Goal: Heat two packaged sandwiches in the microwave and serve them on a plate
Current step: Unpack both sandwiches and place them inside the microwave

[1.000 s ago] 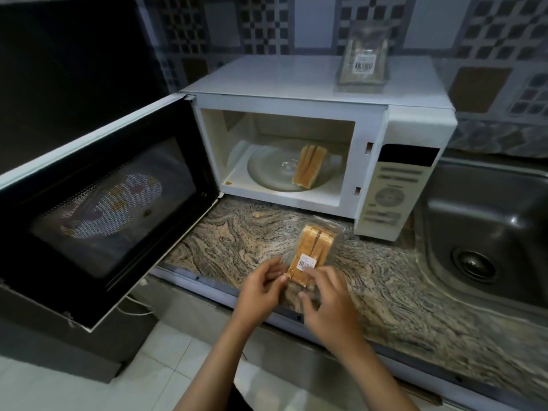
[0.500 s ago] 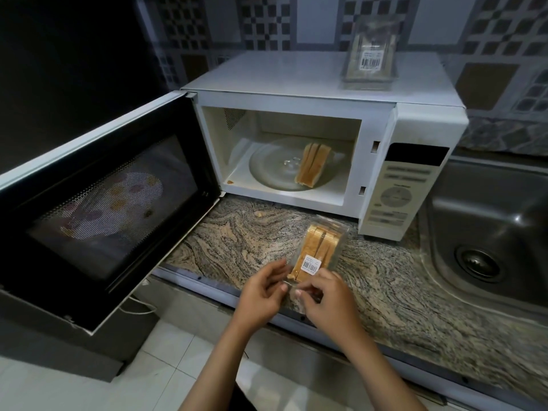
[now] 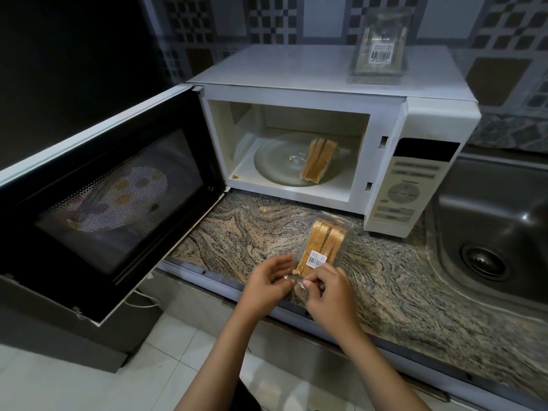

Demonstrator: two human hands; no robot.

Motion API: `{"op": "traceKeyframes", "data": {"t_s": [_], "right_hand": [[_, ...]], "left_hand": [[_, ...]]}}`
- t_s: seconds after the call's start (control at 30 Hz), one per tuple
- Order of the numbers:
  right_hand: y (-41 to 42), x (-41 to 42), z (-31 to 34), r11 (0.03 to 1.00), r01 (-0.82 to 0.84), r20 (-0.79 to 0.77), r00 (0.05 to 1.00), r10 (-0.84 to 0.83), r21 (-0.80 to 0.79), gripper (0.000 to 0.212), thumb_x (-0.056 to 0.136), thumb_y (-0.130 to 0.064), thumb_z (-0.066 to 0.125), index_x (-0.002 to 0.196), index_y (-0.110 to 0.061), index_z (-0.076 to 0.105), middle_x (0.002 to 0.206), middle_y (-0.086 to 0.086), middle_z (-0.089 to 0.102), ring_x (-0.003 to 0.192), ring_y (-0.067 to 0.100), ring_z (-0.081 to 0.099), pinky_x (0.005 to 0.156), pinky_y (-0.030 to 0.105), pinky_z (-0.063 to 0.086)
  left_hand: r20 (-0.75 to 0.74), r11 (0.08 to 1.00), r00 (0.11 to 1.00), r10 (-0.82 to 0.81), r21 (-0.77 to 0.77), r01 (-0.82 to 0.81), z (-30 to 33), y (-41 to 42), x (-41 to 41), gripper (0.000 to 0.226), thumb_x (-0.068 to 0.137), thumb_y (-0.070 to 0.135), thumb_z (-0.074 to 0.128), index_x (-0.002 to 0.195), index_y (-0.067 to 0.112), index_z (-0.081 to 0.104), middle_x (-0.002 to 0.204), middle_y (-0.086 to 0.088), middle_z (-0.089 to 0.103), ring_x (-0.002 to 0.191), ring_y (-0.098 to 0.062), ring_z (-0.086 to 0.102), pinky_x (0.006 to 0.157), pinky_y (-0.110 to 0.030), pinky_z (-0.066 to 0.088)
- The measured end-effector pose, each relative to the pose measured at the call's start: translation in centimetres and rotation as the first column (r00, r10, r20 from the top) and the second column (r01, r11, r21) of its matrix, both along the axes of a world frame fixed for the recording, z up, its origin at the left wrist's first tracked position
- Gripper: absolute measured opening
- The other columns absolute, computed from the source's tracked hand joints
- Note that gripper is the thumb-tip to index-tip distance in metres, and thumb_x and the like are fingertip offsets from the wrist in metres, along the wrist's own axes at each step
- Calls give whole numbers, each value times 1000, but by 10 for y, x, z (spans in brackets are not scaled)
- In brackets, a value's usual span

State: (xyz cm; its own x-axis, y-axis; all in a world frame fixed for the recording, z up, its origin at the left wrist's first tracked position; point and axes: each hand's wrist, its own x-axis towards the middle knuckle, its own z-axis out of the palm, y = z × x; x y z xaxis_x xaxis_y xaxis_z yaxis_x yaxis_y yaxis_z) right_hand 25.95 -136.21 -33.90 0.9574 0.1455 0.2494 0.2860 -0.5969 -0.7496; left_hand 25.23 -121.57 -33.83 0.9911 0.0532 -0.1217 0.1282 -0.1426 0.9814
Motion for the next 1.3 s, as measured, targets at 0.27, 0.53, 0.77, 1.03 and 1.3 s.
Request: {"op": "traceKeyframes", "data": {"t_s": [0.27,0.53,0.77,1.03,1.3], "right_hand": [[-2,3,13,977,19,-80,997,-2,214,22,77,4,68,66,-15,62,68,-11,58,66,3,53,60,16,40],[-9,7,51,965,14,-68,998,3,261,12,82,-6,69,75,-16,66,82,-2,61,73,-2,55,65,8,43],[-19,30,92,971,45,179,980,-89,234,7,86,-12,65,88,-19,65,88,0,59,85,16,57,76,27,50],[-33,66,89,900,352,130,910,-393,257,52,88,-50,55,121,-10,49,118,7,44,107,19,48,81,27,42],[-23,44,36,839,441,-463,845,-267,320,15,100,-19,41,96,-14,54,81,1,56,69,11,51,59,27,38]], "left_hand": [[-40,1000,999,-10,2,10,3,2,6,47,77,-22,59,120,-3,52,100,-1,63,93,-9,61,79,-14,51],[-57,999,998,17,-41,-19,3,3,5,50,77,-21,60,123,-3,52,113,-9,63,106,-17,60,81,-16,51],[-71,997,997,34,-63,-39,4,3,3,49,78,-23,54,123,-4,52,117,-12,62,107,-18,60,80,-16,52],[-127,997,991,51,-45,-57,10,1,4,45,80,-19,57,121,-1,53,111,-8,64,100,-13,61,79,-15,53],[-48,979,999,4,205,6,52,-16,29,44,88,5,57,131,10,49,120,-1,58,111,-13,55,94,-26,48]]}}
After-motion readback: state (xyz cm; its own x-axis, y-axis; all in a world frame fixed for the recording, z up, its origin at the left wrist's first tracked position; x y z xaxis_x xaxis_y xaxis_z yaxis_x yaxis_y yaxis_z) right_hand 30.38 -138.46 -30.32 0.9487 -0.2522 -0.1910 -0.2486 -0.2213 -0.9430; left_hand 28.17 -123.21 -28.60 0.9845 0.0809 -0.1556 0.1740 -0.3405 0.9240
